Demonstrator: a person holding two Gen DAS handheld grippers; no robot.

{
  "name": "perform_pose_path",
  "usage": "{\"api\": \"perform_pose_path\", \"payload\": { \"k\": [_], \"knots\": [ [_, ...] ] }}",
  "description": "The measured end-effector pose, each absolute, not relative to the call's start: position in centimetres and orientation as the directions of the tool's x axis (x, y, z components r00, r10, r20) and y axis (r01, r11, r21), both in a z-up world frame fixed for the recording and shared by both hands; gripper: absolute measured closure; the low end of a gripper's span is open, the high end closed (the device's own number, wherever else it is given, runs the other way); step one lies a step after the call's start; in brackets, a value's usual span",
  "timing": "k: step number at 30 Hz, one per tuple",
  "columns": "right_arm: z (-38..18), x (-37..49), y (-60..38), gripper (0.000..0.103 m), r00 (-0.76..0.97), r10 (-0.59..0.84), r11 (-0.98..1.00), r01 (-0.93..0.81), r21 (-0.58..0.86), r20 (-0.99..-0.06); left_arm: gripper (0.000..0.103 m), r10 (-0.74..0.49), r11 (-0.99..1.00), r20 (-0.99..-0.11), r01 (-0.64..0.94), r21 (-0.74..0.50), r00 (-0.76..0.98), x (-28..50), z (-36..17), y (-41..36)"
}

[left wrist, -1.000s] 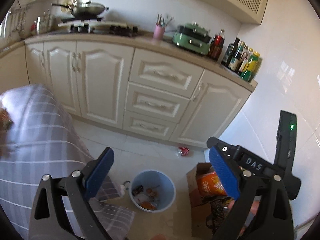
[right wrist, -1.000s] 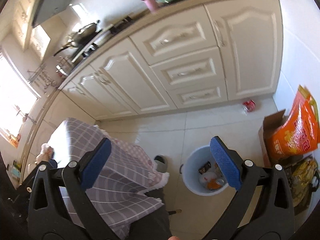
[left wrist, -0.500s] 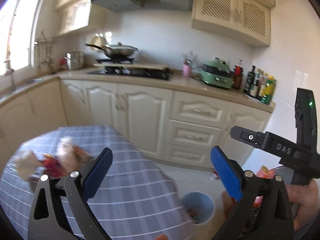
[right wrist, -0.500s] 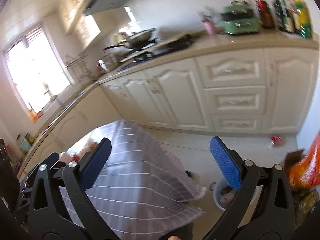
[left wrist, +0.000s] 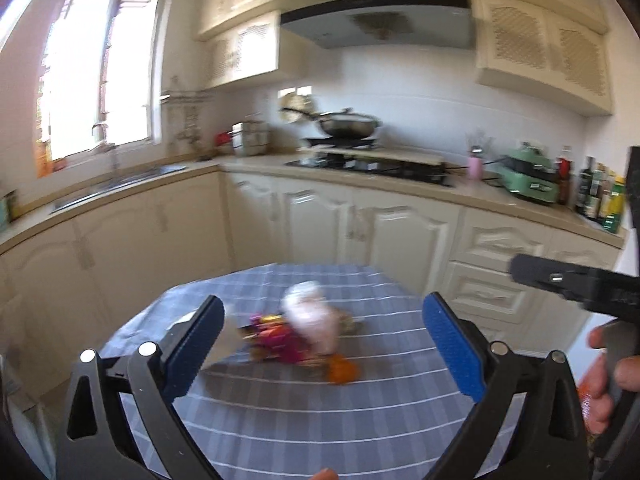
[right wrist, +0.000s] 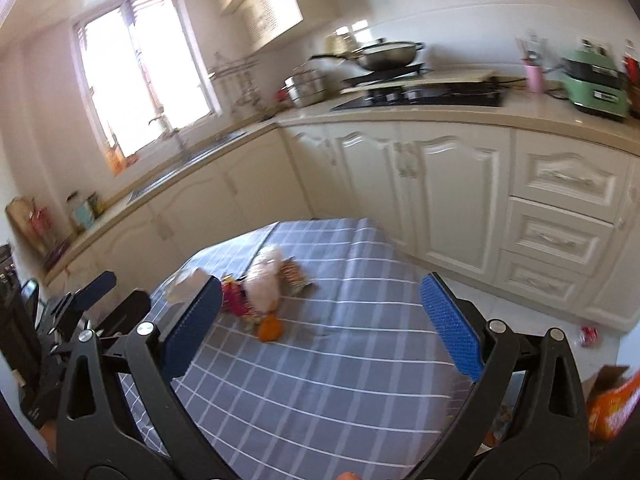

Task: Collect trash
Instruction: 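Return both tools to the table above the remaining trash, then grasp the white tissue with the left tool while the right grasps the pink candy wrappers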

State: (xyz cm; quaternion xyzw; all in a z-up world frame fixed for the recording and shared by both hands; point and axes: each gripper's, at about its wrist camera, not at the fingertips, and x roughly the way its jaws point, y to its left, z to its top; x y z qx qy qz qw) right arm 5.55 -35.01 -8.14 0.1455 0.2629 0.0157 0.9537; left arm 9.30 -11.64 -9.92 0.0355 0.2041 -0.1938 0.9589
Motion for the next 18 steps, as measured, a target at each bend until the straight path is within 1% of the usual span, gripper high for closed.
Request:
{"api": "perform_pose_path", "payload": {
  "k": [4, 7, 10, 13, 16, 18],
  "knots": [
    [-9.4, 8.5, -31.8, 0.006, 0.837, 0.148, 0.967, -0.010, 0.255, -0.527, 0.006, -0.277, 0.955, -0.448, 0.295, -0.031, 0.850, 12.8, -12.1, -8.1],
    [-10.6, 10.6, -29.8, 0.006, 0.814, 0.171, 0.969, -0.039, 0.242, -0.555, 0.006, -0.247, 0.965, -0.506, 0.259, -0.048, 0.826, 15.9, -14.0, -6.9],
    [-11.5, 12.3, -28.3, 0.006, 0.796, 0.186, 0.972, -0.062, 0.228, -0.576, 0.006, -0.219, 0.967, -0.554, 0.253, -0.016, 0.803, 18.7, -15.8, -7.1],
    [-12.3, 13.9, -27.2, 0.006, 0.778, 0.193, 0.976, -0.087, 0.202, -0.598, 0.006, -0.160, 0.975, -0.586, 0.219, 0.032, 0.795, 21.4, -17.4, -7.2],
    [-13.3, 15.6, -26.1, 0.006, 0.756, 0.209, 0.975, -0.117, 0.187, -0.620, 0.006, -0.137, 0.986, -0.611, 0.169, -0.006, 0.780, 23.5, -18.3, -6.3],
    [-14.0, 16.6, -25.1, 0.006, 0.742, 0.216, 0.975, -0.135, 0.174, -0.635, 0.006, -0.167, 0.985, -0.621, 0.161, -0.066, 0.766, 24.7, -18.7, -5.4]
  ]
}}
